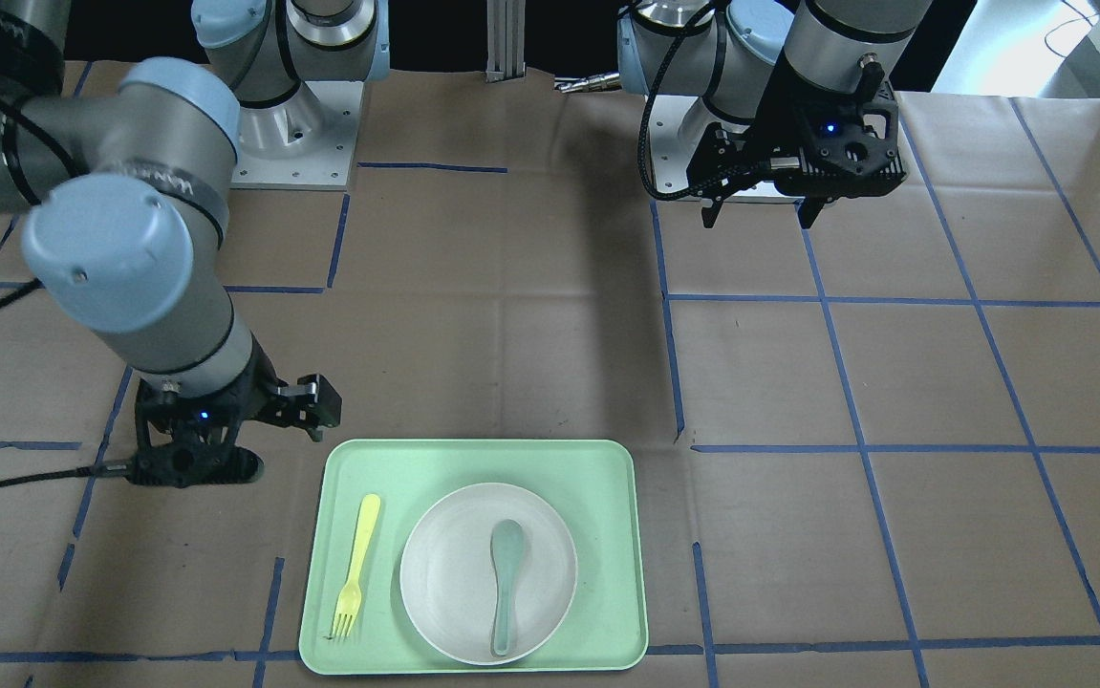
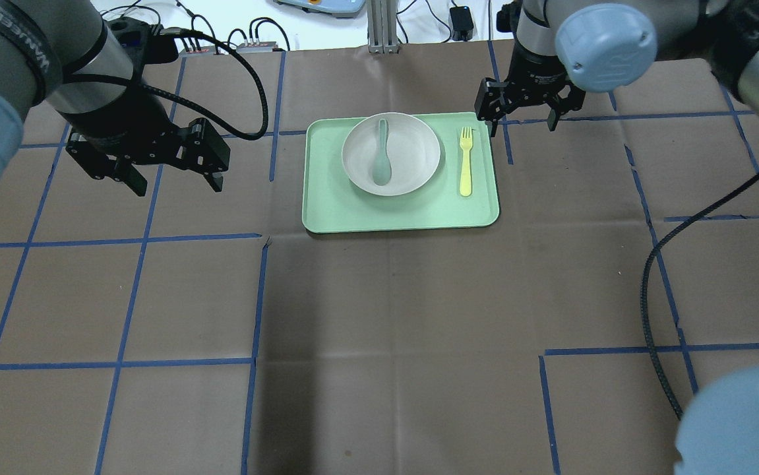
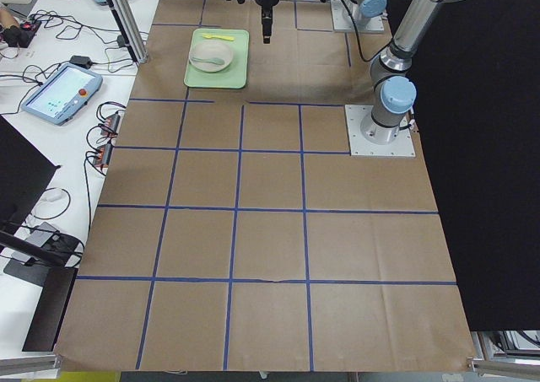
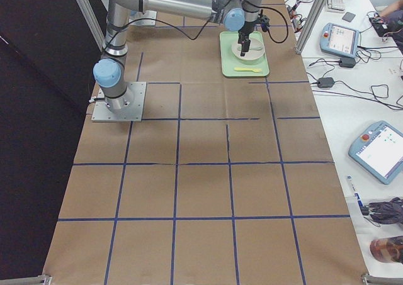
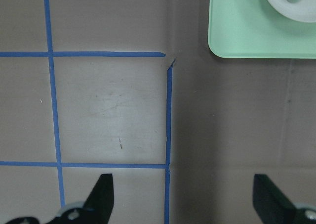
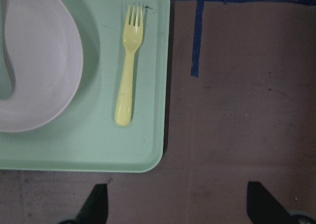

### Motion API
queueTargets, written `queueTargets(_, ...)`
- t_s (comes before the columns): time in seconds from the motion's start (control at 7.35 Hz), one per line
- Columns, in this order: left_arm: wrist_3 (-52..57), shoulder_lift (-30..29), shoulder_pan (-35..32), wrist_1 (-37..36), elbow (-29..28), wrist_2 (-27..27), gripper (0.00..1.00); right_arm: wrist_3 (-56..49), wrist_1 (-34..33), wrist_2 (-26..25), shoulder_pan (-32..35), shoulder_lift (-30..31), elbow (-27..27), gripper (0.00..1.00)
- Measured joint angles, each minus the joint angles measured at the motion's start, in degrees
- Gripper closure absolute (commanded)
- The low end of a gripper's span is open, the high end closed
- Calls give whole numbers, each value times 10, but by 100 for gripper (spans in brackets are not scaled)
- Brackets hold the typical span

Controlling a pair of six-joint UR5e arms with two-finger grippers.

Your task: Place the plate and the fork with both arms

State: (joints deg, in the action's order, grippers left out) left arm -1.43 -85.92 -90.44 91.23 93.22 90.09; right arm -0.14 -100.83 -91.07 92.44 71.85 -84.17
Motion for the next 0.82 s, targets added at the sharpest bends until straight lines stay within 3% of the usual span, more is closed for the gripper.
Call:
queueTargets(0.41,-1,0,0,0,0,0,0,-4,67,4,-16,132,-74,0)
queueTargets(0.82,-1,0,0,0,0,0,0,-3,116,7,-32,180,-81,0)
